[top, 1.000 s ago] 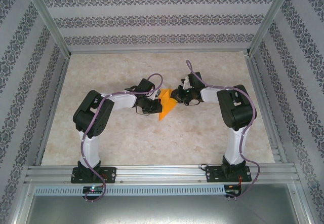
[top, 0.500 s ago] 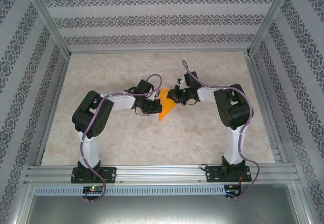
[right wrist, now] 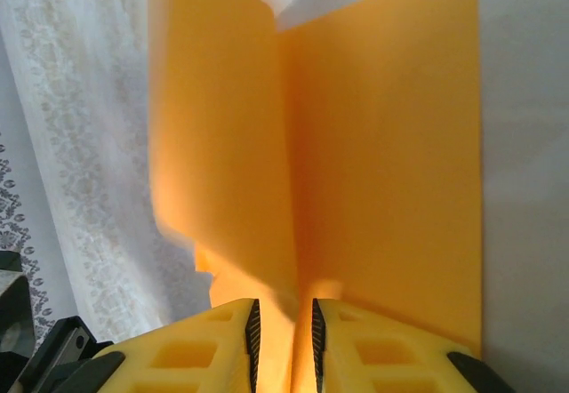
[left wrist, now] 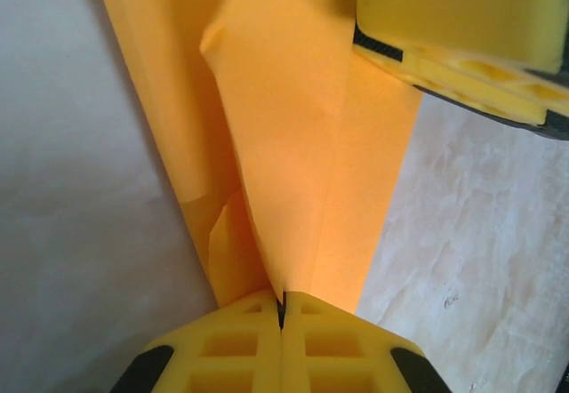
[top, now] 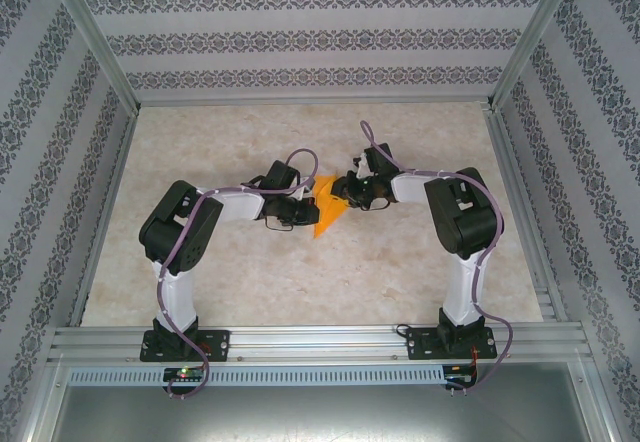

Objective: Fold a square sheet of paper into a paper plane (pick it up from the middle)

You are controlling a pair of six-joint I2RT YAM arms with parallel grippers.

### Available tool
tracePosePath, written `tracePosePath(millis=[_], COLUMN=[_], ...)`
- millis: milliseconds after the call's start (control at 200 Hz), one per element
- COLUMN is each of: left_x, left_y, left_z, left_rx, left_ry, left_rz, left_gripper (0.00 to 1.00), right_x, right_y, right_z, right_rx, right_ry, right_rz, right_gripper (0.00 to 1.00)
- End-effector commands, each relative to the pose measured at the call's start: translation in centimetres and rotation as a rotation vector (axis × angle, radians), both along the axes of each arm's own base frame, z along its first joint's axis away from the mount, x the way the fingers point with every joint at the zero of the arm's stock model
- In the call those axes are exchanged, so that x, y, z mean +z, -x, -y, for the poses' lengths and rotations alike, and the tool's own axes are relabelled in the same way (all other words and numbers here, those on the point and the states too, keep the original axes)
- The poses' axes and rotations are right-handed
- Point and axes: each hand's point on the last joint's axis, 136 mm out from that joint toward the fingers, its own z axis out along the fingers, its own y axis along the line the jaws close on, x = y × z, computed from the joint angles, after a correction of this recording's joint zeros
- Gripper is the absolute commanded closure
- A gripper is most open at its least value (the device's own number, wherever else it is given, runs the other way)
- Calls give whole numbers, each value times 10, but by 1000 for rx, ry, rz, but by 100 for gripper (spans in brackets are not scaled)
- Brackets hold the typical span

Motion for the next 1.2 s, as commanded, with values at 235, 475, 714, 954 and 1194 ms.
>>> tracePosePath(millis=[235,475,714,954,1194], left_x=[-29,-32,-37,-45,-50], left_y=[14,15,16,18,22], left_z=[-32,-37,-37,-37,-39], left_rx=[74,97,108,107,97], left_ry=[-104,-116,-107,-101,-110], left_rz=[-47,-38,-38,-52,-51], left_gripper=[100,100,100,100,100], right_x=[-15,-22,-20,3,6], right_y=[4,8,7,-1,-6], right_z=[7,13,11,-3,-12], right_rx=[6,5,13,36,44], right_ry=[31,50,46,-6,-17], right_rz=[-21,-35,-32,15,19], right_gripper=[78,84,88,88,88])
